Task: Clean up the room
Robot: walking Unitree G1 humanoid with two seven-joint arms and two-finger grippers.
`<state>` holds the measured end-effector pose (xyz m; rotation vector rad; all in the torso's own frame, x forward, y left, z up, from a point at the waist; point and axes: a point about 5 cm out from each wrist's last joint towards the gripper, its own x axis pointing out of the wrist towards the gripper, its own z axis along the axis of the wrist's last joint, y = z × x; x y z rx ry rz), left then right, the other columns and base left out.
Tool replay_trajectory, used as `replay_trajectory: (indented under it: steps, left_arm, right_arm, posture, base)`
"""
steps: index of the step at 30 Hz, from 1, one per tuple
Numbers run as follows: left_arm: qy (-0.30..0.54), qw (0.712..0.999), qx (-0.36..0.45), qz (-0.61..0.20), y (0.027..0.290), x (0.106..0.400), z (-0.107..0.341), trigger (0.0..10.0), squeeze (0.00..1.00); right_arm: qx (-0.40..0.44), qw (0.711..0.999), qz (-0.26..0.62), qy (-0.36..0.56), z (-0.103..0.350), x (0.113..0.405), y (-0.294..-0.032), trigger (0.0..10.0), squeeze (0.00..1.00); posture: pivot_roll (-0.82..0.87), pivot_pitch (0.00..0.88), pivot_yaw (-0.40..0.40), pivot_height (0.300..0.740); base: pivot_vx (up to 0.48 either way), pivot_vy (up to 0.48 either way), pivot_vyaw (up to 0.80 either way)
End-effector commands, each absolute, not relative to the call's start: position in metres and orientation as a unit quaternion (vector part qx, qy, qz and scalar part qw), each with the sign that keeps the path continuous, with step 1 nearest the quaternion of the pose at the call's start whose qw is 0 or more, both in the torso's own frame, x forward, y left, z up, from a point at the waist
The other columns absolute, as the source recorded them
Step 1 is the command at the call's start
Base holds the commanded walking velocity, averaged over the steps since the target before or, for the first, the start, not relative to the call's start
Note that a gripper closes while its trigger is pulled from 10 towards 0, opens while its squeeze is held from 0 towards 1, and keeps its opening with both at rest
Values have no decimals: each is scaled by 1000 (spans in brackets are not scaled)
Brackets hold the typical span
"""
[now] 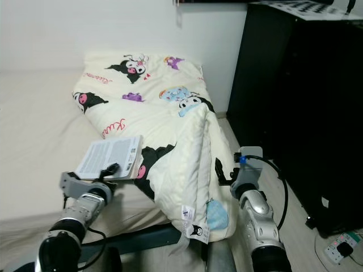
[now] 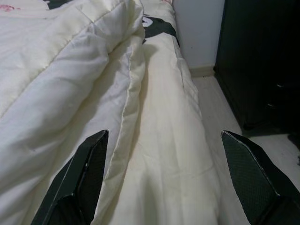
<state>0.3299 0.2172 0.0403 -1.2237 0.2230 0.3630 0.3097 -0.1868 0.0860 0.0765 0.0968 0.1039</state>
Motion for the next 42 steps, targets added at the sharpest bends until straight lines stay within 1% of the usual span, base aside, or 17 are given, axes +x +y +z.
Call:
replay_trajectory:
  steps: [1,4,5,8,9,10,14,19,26,34,35,36,37,38,39,40,42]
  left_arm:
    - [88,787,-583,181,223,332,45,10000,0]
    - [72,779,-596,179,223,335,49,10000,0]
    - [65,774,-607,167,220,337,51,9608,0]
    - [59,769,-618,151,216,339,54,9608,0]
    - [58,767,-625,136,210,342,56,3843,0]
    - [60,766,-627,124,203,344,57,0,0]
    - [67,767,-628,115,193,345,56,0,0]
    - [73,767,-627,118,191,344,53,0,0]
    - [70,766,-626,126,196,342,52,0,0]
    - [32,775,-622,110,206,350,69,0,0]
    - [6,786,-612,90,213,355,81,0,0]
    - [6,786,-612,90,213,355,81,0,0]
    - [-31,806,-587,69,228,361,101,0,0]
    - [-31,806,-587,69,228,361,101,0,0]
    - [-76,822,-562,60,248,364,124,0,0]
    - [-76,822,-562,60,248,364,124,0,0]
    - [-146,845,-510,60,282,363,163,0,0]
  right_arm:
    - [42,997,51,49,88,308,-187,10000,0]
    - [41,997,51,47,90,307,-188,10000,0]
    - [41,997,51,46,91,306,-188,10000,0]
    - [40,997,51,45,92,306,-189,10000,0]
    - [39,997,50,45,92,305,-189,10000,0]
    - [39,997,49,44,93,305,-190,10000,0]
    - [38,997,47,44,94,304,-191,10000,0]
    - [36,997,45,43,96,303,-192,10000,0]
    - [34,998,43,42,98,303,-194,10000,0]
    - [33,998,40,36,102,306,-197,10000,0]
    - [37,998,34,29,106,308,-201,10000,0]
    - [37,998,34,29,106,308,-201,10000,0]
    - [59,998,21,16,114,313,-210,10000,0]
    - [59,998,21,16,114,313,-210,10000,0]
    - [90,996,23,3,121,318,-215,10000,0]
    - [90,996,23,3,121,318,-215,10000,0]
    - [137,988,66,-11,131,328,-208,10000,0]
  posture:
    - [-121,55,-47,491]
    - [-127,58,-47,491]
    - [-132,59,-48,491]
    - [-133,60,-49,491]
    - [-135,59,-50,491]
    - [-138,59,-48,491]
    - [-146,55,-48,491]
    - [-151,53,-48,491]
    - [-154,51,-50,491]
    - [-150,44,-52,491]
    - [-147,41,-53,491]
    - [-147,41,-53,491]
    - [-135,39,-55,491]
    - [-135,39,-55,491]
    - [-129,38,-55,491]
    - [-129,38,-55,491]
    - [-112,35,-59,491]
  base:
    - [0,0,0]
    - [0,0,0]
    - [0,0,0]
    - [0,0,0]
    - [0,0,0]
    - [0,0,0]
    - [0,0,0]
    - [0,0,0]
    - [0,0,0]
    - [0,0,0]
    - [0,0,0]
    - [0,0,0]
    - [0,0,0]
    - [0,0,0]
    - [0,0,0]
    - [0,0,0]
    - [0,0,0]
